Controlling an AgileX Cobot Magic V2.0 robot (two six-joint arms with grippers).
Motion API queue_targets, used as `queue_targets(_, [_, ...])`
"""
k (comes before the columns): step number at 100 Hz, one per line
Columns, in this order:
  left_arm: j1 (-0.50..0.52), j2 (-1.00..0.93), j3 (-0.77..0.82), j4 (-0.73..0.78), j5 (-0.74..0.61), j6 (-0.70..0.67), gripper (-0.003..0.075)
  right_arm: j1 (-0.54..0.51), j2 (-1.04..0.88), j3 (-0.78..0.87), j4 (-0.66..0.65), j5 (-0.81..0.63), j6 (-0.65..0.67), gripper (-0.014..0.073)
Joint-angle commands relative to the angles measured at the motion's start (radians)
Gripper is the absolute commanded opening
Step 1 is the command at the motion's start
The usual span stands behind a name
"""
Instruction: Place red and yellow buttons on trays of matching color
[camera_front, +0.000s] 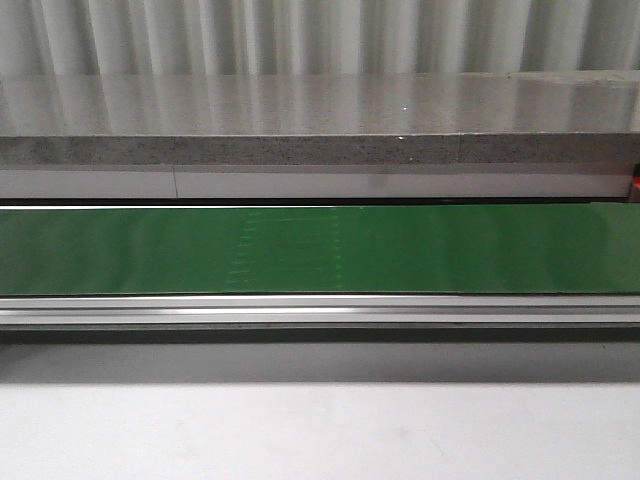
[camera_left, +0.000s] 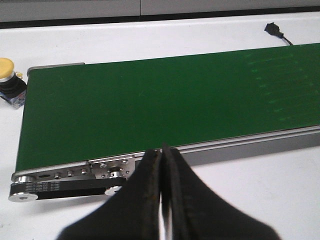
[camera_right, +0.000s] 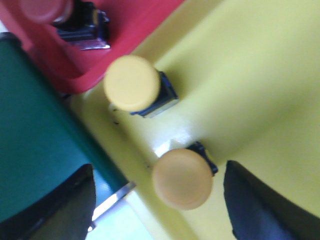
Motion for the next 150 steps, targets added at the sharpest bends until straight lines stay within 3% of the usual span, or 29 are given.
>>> queue_targets(1, [-0.008, 0.001, -0.03, -0.019, -0.059, 0.0, -0.002, 0.057, -0.078, -0.024, 0.013, -0.016, -0.038, 0.0458])
queue_targets(23, [-0.008, 0.001, -0.03, -0.019, -0.059, 0.0, -0.002, 0.264, -0.172, -0.024, 0.005, 0.002, -0.072, 0.0093])
queue_targets(38, [-0.008, 0.001, -0.03, -0.019, -0.059, 0.0, -0.002, 0.374, -0.228, -0.024, 0.005, 0.004, -0.114, -0.0071])
queue_targets(88, [-0.008, 0.001, -0.03, -0.019, -0.059, 0.0, -0.002, 0.609, -0.463, 0.061, 0.004, -0.056, -0.185, -0.0067])
queue_targets(122, [-0.008, 0.001, -0.03, -0.019, -0.059, 0.0, -0.002, 0.618, -0.737, 0.2, 0.004, -0.133, -0.2, -0.0067])
queue_targets(150, [-0.008, 0.001, -0.03, -0.019, -0.059, 0.0, -0.002, 0.618, -0.895, 0.253, 0.004, -0.1, -0.2, -0.0067])
